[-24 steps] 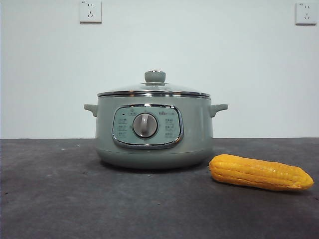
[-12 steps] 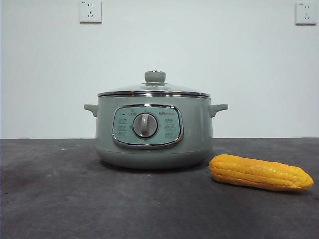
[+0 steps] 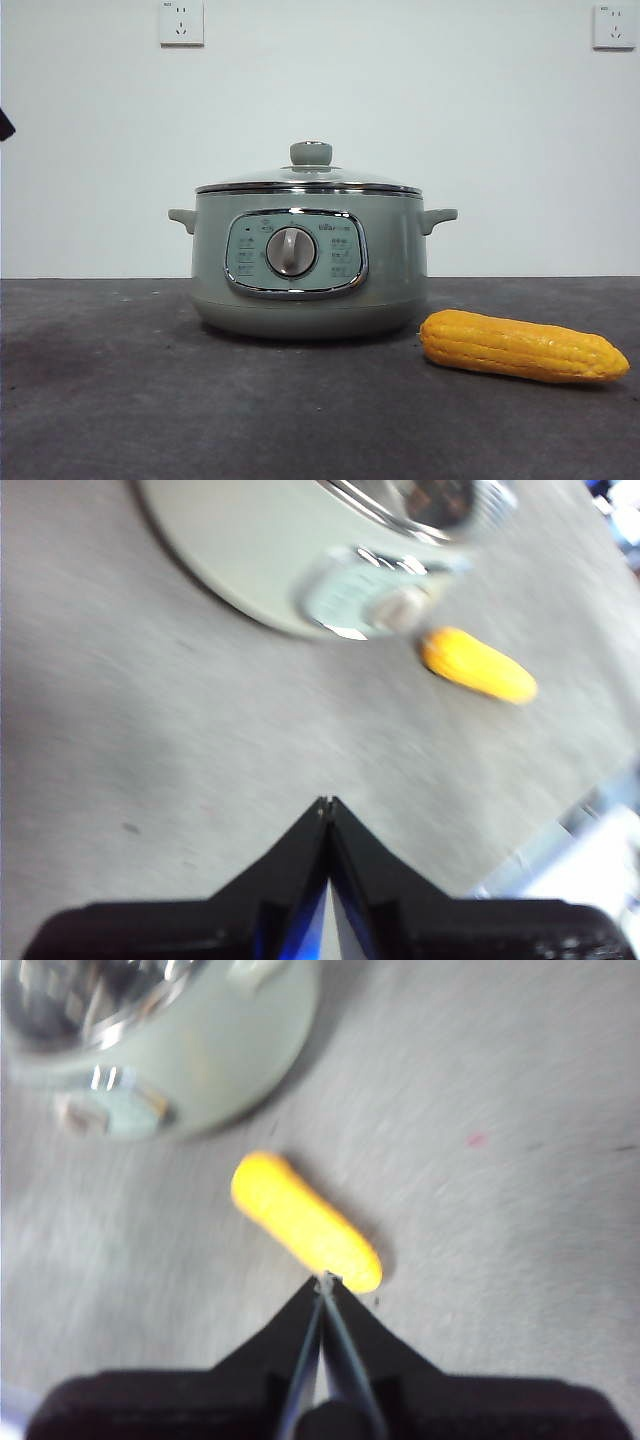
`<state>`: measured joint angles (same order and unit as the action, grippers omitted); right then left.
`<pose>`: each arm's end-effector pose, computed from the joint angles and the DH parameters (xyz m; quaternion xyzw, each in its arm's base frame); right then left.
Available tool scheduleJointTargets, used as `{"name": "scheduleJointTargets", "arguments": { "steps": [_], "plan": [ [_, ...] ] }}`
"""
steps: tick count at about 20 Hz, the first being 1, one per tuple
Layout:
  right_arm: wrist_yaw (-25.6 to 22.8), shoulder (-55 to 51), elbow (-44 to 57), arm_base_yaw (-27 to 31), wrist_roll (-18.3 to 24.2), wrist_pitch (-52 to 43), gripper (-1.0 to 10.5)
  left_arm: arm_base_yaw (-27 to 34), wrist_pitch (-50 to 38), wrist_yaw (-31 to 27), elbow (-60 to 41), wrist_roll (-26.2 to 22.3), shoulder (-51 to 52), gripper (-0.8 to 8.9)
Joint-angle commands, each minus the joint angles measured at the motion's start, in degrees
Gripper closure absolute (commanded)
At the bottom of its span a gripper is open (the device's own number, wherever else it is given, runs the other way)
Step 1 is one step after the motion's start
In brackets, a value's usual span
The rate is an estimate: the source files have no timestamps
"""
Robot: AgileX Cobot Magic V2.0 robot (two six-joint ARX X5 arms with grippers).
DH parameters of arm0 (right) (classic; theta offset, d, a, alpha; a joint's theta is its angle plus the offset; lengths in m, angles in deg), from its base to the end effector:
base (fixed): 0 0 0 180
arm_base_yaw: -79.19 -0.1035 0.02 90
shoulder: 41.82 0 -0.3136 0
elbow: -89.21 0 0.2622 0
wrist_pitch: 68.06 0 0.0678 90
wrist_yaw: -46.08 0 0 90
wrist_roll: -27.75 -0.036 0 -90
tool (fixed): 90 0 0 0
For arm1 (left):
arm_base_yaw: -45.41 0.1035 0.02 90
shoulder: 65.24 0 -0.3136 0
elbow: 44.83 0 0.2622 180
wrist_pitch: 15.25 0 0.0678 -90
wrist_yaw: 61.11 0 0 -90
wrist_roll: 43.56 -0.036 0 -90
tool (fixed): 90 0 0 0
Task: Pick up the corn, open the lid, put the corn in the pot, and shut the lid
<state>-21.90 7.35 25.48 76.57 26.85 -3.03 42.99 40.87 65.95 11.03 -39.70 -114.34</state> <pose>0.1324 0.0196 0.3287 0.0788 0.4217 0.1897 0.8831 0.1369 -0.0275 0.2982 -0.1530 0.4087 -0.2933 0.8506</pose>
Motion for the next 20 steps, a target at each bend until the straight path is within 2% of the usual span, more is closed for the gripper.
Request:
{"name": "scheduleJointTargets", "arguments": {
  "steps": [1, 4, 6, 8, 11, 13, 20],
  "plan": [
    [0.85, 6.03, -3.21, -0.79, 4.96, 1.07, 7.5, 0.07, 3.13, 2.32, 2.05, -4.28, -0.92, 8.17],
    [0.92, 14.78, -8.57, -4.39, 6.14, 3.87, 4.6, -0.11, 6.47, 2.40, 4.15, -6.12, -1.29, 8.17],
    [0.87, 20.09, -11.72, -7.69, 7.04, 4.17, 3.7, -0.28, 6.88, 2.40, 4.39, -6.10, -1.27, 8.17],
    [-1.18, 24.61, -14.27, -11.89, 7.85, 4.31, 3.7, -0.31, 7.45, 2.40, 4.39, -6.12, -1.29, 8.17],
    [-10.73, 30.75, -17.18, -17.70, 12.28, 6.45, 3.7, -0.31, 8.59, 2.40, 4.39, -6.71, -1.31, 8.17],
    [-14.62, 34.14, -17.73, -20.33, 13.11, 6.58, 3.7, -0.31, 10.08, 2.38, 4.39, -8.13, -1.31, 8.17],
    [-15.21, 43.15, -17.73, -22.53, 14.88, 1.55, 3.7, -0.31, 11.39, 2.38, 4.39, -8.66, -1.51, 8.17]
  ]
}}
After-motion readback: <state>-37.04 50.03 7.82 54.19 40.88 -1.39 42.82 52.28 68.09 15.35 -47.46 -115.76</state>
